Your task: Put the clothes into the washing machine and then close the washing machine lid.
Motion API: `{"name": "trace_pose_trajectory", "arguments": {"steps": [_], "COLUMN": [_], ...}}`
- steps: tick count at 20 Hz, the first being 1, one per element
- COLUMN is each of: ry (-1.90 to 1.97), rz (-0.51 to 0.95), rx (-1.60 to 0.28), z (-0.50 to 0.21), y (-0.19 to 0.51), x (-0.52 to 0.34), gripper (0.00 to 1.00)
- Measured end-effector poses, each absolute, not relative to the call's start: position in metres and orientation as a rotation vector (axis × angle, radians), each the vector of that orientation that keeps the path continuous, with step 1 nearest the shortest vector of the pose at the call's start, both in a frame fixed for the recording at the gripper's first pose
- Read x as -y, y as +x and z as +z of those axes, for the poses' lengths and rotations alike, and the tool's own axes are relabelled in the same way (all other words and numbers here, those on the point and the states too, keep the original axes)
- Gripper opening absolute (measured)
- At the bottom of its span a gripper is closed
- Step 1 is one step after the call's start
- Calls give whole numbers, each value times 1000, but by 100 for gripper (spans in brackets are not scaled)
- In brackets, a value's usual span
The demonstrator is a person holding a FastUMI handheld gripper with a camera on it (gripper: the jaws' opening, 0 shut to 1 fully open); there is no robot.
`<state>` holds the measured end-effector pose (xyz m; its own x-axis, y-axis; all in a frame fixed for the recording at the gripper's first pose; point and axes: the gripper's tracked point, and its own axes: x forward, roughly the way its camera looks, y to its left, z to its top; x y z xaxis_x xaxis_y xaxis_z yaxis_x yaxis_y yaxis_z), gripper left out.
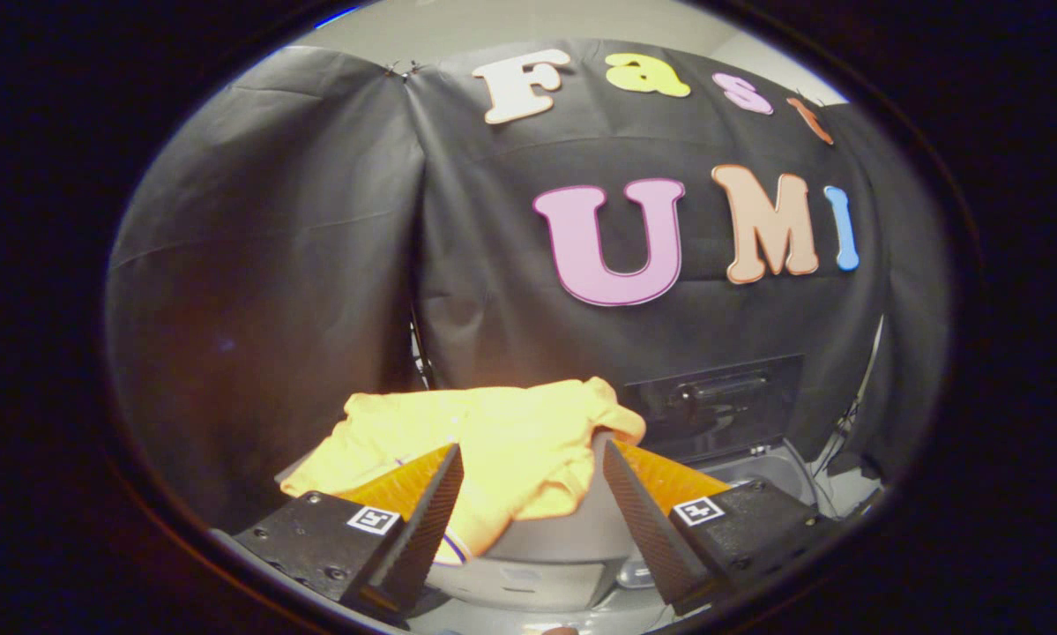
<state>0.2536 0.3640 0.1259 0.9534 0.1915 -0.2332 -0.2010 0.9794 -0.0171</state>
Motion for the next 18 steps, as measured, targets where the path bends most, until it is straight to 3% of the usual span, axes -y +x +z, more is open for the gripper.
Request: {"name": "trace_pose_trajectory", "arguments": {"steps": [6,12,17,18], "ry": [38,-166,-207,-211], "rz": [227,270,195,187], "rx": [-391,-537,-619,-632], "z": [78,31,18,15], "y": [317,337,350,348], "x": [-419,-467,-462,-457], "gripper": [97,97,99,85]}}
